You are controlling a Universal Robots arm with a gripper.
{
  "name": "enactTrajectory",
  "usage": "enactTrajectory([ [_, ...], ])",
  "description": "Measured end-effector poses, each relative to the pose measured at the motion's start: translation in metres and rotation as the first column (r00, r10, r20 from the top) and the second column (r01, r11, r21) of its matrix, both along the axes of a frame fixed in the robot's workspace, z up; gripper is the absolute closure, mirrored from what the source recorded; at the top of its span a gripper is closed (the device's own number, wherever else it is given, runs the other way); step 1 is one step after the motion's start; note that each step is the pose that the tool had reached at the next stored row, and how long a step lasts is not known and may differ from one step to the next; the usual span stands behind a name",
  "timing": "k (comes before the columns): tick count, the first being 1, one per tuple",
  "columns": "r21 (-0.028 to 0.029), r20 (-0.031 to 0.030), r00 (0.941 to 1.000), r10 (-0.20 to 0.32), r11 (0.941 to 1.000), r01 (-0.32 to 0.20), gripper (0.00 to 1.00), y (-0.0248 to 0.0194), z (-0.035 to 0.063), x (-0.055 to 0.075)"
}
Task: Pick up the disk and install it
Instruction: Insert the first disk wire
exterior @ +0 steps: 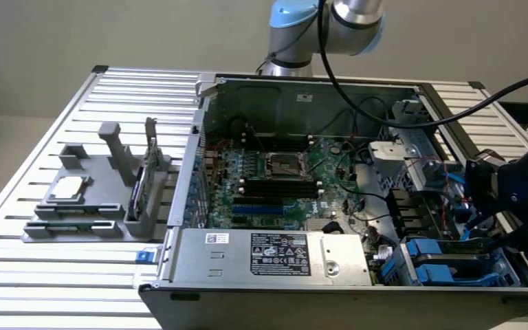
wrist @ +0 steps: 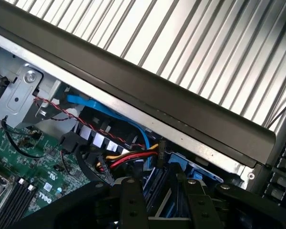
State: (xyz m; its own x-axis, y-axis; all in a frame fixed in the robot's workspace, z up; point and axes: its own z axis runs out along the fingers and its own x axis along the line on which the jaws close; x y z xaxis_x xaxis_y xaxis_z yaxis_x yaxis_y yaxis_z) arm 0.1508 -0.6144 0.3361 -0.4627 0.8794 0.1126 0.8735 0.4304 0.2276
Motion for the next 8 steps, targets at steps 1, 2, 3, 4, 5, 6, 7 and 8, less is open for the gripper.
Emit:
enactTrajectory([
  [1, 0.0, 0.0, 1.0, -0.002, 1.0, 0.002, 0.64, 0.0008, -0.0004, 0.0],
  [2, -0.0002, 0.0, 1.0, -0.004, 1.0, 0.004, 0.64, 0.0017, -0.0008, 0.0],
  [3, -0.0001, 0.0, 1.0, -0.006, 1.0, 0.006, 0.64, 0.0025, -0.0013, 0.0],
  [4, -0.0001, 0.0, 1.0, -0.008, 1.0, 0.008, 0.64, 0.0034, -0.0017, 0.0],
  [5, -0.0002, 0.0, 1.0, -0.01, 1.0, 0.01, 0.64, 0.0042, -0.002, 0.0],
  [6, -0.0002, 0.0, 0.9999, -0.011, 0.9999, 0.011, 0.64, 0.005, -0.0024, 0.0],
  [7, -0.0001, 0.0, 0.9999, -0.013, 0.9999, 0.013, 0.64, 0.0058, -0.0027, 0.0],
  [8, 0.0, 0.0, 0.9999, -0.015, 0.9999, 0.015, 0.64, 0.0067, -0.003, 0.0],
])
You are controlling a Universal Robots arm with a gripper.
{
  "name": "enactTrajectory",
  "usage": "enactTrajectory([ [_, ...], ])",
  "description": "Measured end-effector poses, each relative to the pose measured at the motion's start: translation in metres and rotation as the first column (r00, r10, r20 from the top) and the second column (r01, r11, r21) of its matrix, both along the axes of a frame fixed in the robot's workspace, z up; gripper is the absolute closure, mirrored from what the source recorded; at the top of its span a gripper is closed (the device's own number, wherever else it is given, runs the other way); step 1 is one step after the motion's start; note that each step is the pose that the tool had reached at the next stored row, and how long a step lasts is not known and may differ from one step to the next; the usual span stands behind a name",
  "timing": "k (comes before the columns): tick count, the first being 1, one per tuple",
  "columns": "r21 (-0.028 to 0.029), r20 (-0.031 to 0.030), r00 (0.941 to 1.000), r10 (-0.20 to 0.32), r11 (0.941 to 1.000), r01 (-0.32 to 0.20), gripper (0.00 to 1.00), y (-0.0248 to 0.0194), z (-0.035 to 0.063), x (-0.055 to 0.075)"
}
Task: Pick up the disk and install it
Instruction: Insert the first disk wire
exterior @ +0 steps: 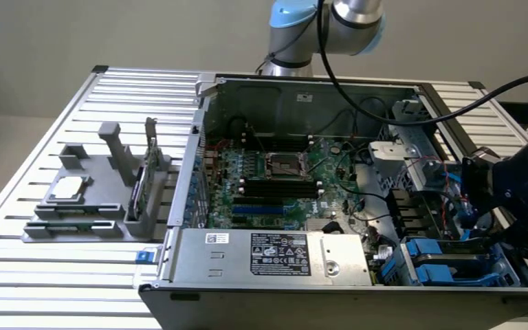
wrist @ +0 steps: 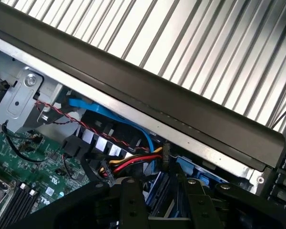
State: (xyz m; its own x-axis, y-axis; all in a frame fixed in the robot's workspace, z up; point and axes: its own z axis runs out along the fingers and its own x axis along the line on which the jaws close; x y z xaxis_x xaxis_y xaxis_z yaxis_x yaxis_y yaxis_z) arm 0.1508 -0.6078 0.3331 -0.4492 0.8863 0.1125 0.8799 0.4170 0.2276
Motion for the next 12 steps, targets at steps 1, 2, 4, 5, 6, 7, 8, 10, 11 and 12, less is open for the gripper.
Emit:
enactTrajectory([
  [1, -0.0001, 0.0, 1.0, -0.002, 1.0, 0.002, 0.64, 0.0009, -0.0002, 0.0],
  [2, 0.0, 0.0, 1.0, -0.004, 1.0, 0.004, 0.64, 0.0017, -0.0004, 0.0],
  [4, -0.0001, 0.0, 1.0, -0.008, 1.0, 0.008, 0.66, 0.0035, -0.0005, 0.0],
  [5, 0.0, 0.0, 0.9999, -0.01, 0.9999, 0.01, 0.73, 0.0043, -0.0006, 0.0],
  [6, 0.0, 0.0, 0.9999, -0.012, 0.9999, 0.012, 0.79, 0.0051, -0.0006, 0.0],
  [7, 0.0, -0.0001, 0.9999, -0.014, 0.9999, 0.014, 0.79, 0.0058, -0.0006, 0.0],
  [8, 0.0, 0.0, 0.9999, -0.016, 0.9999, 0.016, 0.83, 0.0063, -0.0006, -0.0001],
  [10, 0.0001, 0.0, 0.9998, -0.02, 0.9998, 0.02, 0.83, 0.0065, -0.0007, -0.0008],
  [11, 0.0002, -0.0001, 0.9998, -0.022, 0.9998, 0.022, 0.83, 0.0066, -0.0006, -0.0014],
  [12, 0.0004, -0.0004, 0.9997, -0.024, 0.9997, 0.024, 0.83, 0.0066, -0.0005, -0.0025],
])
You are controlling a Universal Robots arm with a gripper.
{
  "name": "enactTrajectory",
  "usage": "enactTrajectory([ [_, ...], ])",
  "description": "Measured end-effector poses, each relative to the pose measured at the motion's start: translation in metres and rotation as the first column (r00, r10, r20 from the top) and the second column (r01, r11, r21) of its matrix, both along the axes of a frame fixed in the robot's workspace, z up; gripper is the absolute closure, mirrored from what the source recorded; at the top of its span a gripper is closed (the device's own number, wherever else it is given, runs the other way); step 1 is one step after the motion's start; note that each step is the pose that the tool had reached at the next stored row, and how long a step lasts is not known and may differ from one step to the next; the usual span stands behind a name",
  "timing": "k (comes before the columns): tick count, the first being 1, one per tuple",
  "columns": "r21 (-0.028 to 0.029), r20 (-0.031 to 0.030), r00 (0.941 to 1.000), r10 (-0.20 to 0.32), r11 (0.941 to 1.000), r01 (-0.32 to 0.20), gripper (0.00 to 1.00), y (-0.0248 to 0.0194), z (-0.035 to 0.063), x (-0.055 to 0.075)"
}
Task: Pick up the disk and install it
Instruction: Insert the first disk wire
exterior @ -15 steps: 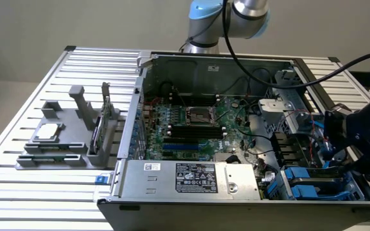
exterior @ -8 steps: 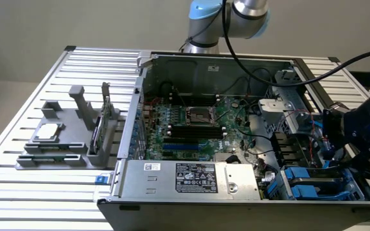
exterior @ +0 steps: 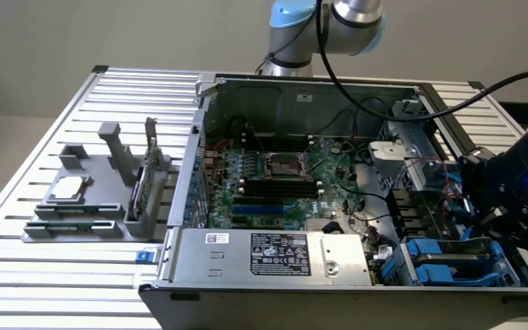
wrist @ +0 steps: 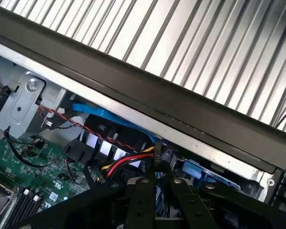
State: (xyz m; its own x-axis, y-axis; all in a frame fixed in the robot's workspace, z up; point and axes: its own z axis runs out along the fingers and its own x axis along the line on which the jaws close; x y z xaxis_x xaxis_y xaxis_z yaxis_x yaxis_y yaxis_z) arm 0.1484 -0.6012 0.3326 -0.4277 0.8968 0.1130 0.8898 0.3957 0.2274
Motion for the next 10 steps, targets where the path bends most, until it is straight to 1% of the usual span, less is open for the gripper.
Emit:
enactTrajectory([
  [1, 0.0014, -0.0009, 1.0, -0.002, 1.0, 0.002, 0.83, 0.0, 0.0001, -0.0015],
  [2, 0.004, -0.0024, 1.0, -0.004, 1.0, 0.004, 0.83, 0.0, 0.0002, -0.003],
  [3, 0.0065, -0.0048, 1.0, -0.005, 1.0, 0.005, 0.83, 0.0, 0.0002, -0.0042],
  [4, 0.0083, -0.0088, 0.9999, -0.006, 0.9999, 0.006, 0.83, 0.0, 0.0004, -0.0052],
  [7, 0.0126, -0.0247, 0.9997, -0.008, 0.9999, 0.008, 0.83, 0.0001, 0.0008, -0.0071],
  [10, 0.0166, -0.0442, 0.999, -0.012, 0.9998, 0.013, 0.83, 0.0, 0.0008, -0.0084],
])
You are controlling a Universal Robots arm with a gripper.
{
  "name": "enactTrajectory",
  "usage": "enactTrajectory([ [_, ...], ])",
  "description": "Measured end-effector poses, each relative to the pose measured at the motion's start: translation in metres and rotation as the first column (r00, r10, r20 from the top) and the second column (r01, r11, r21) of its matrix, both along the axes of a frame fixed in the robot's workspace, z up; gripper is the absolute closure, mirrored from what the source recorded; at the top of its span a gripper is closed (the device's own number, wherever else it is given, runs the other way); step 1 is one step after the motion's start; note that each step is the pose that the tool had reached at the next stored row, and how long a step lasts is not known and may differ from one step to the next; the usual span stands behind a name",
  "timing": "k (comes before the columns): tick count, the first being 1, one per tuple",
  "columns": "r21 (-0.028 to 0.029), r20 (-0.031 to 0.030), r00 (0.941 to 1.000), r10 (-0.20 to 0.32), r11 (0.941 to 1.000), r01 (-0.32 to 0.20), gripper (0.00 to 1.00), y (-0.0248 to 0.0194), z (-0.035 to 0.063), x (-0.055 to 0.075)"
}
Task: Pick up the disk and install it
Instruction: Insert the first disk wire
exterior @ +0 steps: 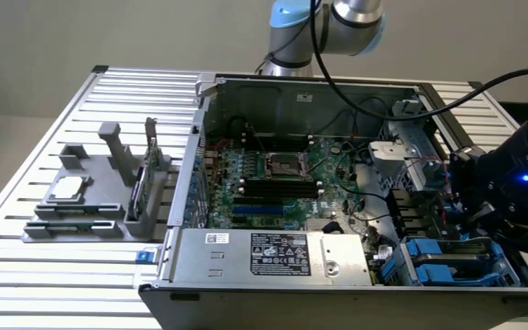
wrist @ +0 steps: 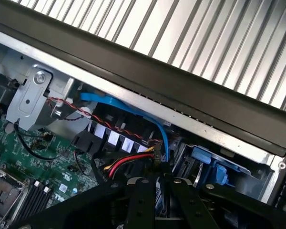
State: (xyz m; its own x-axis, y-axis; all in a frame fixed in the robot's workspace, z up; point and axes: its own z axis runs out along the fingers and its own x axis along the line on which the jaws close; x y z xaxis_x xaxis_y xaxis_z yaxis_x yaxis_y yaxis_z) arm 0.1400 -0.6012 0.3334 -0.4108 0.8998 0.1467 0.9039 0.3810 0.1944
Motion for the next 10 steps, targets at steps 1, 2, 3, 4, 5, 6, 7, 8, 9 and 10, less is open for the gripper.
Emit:
enactTrajectory([
  [1, 0.001, -0.0075, 1.0, -0.002, 1.0, 0.002, 0.83, 0.0, 0.0001, -0.0002],
  [2, 0.0024, -0.0152, 0.9999, -0.005, 1.0, 0.005, 0.83, 0.0, 0.0001, -0.0002],
  [3, 0.0037, -0.0232, 0.9997, -0.008, 1.0, 0.008, 0.83, 0.0, 0.0, -0.0002],
  [4, 0.0049, -0.0306, 0.9995, -0.011, 0.9999, 0.011, 0.83, 0.0, 0.0001, -0.0002],
  [5, 0.0069, -0.036, 0.9993, -0.014, 0.9999, 0.014, 0.83, -0.0001, 0.0002, -0.0003],
  [6, 0.0086, -0.0397, 0.9991, -0.017, 0.9998, 0.017, 0.83, -0.0004, 0.0006, -0.0004],
  [7, 0.0098, -0.0426, 0.9989, -0.02, 0.9997, 0.02, 0.83, -0.0007, 0.0013, -0.0005],
  [8, 0.0102, -0.0449, 0.9987, -0.023, 0.9997, 0.024, 0.83, -0.001, 0.0022, -0.0005],
  [9, 0.0103, -0.0467, 0.9985, -0.027, 0.9996, 0.027, 0.83, -0.0013, 0.0033, -0.0004],
  [10, 0.0106, -0.048, 0.9984, -0.03, 0.9995, 0.031, 0.83, -0.0016, 0.0046, -0.0004],
])
